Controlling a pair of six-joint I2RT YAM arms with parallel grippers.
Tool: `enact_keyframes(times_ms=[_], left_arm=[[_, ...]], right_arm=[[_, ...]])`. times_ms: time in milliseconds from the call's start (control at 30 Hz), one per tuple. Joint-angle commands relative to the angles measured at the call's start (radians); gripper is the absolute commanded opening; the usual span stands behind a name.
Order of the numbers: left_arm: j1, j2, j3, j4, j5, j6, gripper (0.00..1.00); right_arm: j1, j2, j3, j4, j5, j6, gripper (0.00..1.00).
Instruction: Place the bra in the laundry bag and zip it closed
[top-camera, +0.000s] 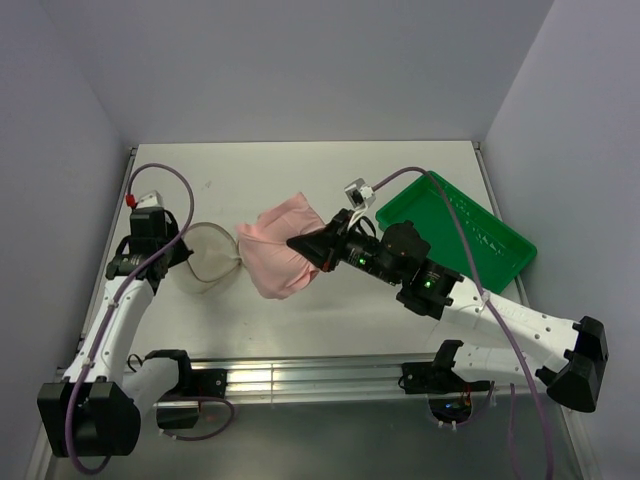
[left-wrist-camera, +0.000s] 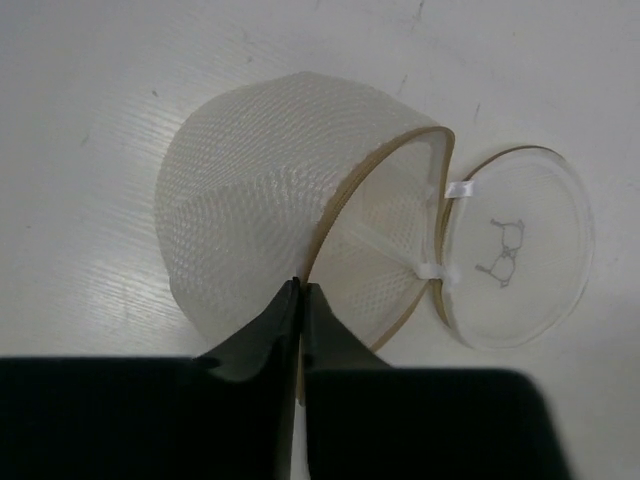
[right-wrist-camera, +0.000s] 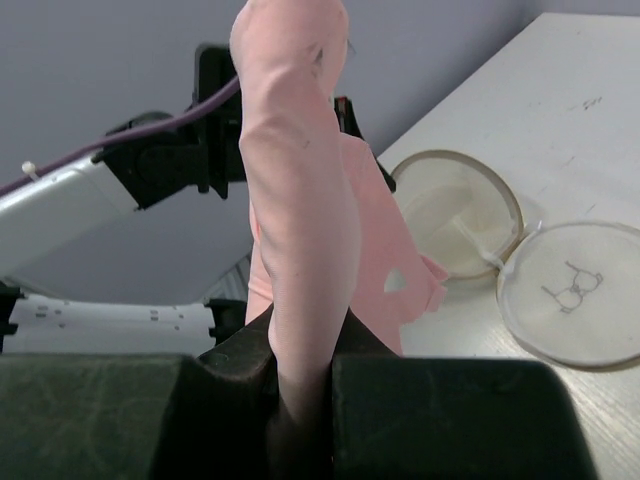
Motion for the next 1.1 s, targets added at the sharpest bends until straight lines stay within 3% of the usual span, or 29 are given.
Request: enact_keyframes(times_ms=[0,167,367,733,1067], left_arm=[[0.002,0.002,0.019,0.048,0.068,0.019,0.00],[-0.050,-0.058,-0.003,0.078,0.230,-0.067,0.00],[-0.111,-0.151,-0.076,0.222,0.382,-0.210,0.00],[-0.121,-0.263,-0.230,0.395,0.450,-0.316,0.00],[-0.121,-0.299,-0.314,0.452,0.458,-0.330,0.00]], right_arm=[[0.006,0.004,-0.013,0.121,0.083,0.054,0.00],[0.006,-0.002,-0.022,0.161,0.170,0.074,0.00],[0.006,0.064,-0.015,0.219,0.232,0.111,0.00],[-0.001,0.288,-0.038,0.379,0.292,0.154,0.00],[-0.006,0.561,0.002,0.514,0.080,0.163,0.00]])
